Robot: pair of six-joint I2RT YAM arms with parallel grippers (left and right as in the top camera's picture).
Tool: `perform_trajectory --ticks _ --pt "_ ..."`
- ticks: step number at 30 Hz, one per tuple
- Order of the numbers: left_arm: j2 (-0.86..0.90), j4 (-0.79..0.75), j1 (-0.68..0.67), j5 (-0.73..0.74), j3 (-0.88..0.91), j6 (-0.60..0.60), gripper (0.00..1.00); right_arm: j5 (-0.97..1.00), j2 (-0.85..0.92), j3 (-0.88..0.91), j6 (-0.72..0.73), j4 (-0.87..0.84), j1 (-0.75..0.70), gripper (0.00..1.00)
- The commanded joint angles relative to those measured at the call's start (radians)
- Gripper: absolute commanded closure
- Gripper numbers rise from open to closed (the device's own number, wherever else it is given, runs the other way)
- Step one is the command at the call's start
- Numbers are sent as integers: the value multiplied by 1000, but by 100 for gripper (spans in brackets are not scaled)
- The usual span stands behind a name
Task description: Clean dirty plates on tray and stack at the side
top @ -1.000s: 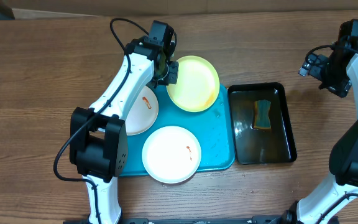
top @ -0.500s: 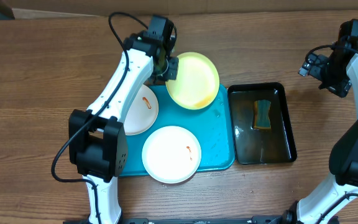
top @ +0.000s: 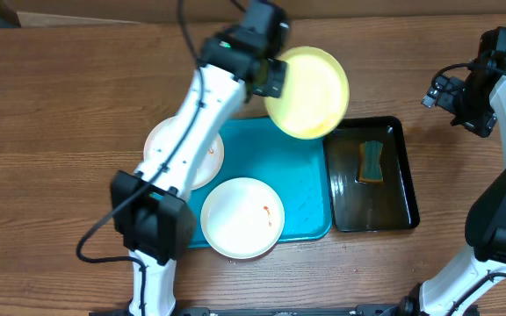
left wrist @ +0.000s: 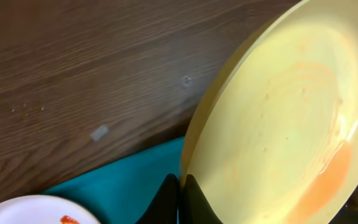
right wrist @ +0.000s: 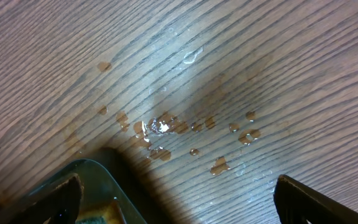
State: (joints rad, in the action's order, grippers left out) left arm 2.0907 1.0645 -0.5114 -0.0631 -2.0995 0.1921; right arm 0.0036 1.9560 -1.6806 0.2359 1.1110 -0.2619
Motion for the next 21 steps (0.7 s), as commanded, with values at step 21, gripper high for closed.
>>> perform_trajectory --ticks 21 --pt "-31 -28 -576 -1082 -23 29 96 -5 -7 -23 3 -5 -2 0"
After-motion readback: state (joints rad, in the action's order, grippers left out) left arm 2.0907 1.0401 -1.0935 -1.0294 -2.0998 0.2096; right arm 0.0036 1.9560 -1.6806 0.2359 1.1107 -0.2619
